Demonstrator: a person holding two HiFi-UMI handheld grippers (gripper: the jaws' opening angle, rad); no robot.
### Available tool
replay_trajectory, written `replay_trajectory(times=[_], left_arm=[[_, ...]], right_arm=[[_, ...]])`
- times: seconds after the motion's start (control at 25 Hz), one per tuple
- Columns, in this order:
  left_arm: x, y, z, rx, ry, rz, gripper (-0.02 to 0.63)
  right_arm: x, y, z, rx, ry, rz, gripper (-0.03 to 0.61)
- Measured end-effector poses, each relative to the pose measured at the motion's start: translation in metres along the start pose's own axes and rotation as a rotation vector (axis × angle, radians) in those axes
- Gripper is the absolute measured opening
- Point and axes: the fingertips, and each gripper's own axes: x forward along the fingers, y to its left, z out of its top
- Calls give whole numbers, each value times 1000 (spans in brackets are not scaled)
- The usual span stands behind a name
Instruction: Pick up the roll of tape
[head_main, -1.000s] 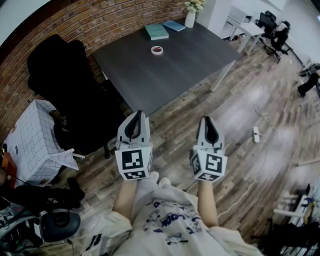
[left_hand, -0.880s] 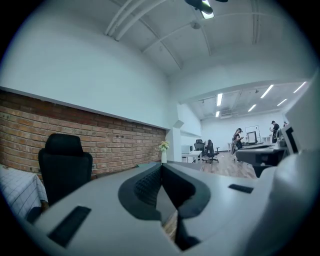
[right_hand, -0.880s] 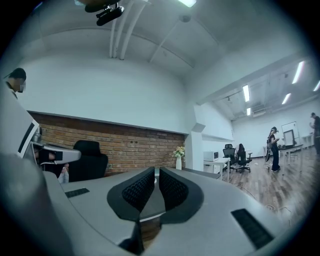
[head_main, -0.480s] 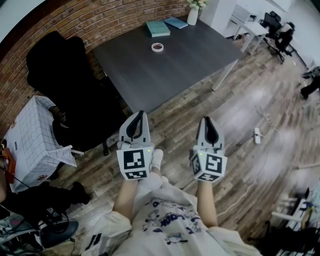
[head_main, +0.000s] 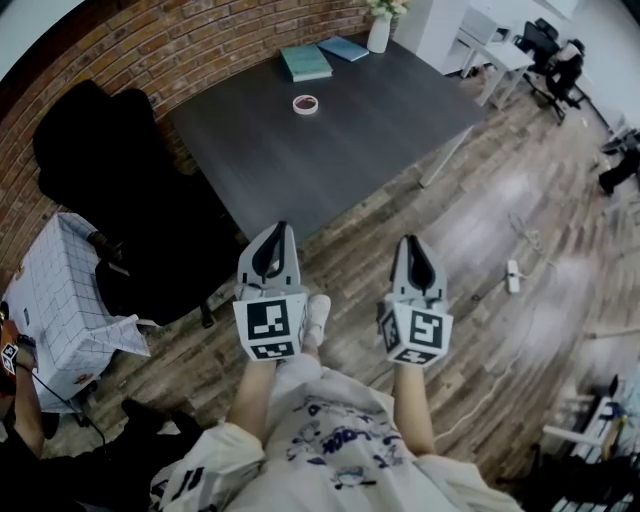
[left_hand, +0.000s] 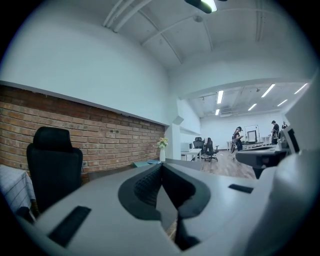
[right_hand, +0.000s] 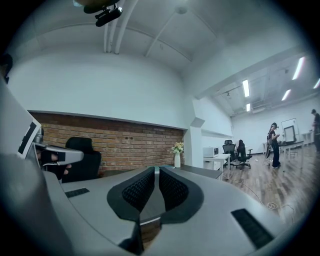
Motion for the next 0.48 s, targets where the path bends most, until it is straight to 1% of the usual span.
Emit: replay_trajectory(times=[0.28, 0.48], left_arm=[[83, 20, 8, -11, 6, -3, 3], [145, 39, 20, -23, 1, -11, 3]], right_arm=[[81, -8, 10, -6, -3, 10, 29], [146, -12, 21, -21, -1, 8, 29]])
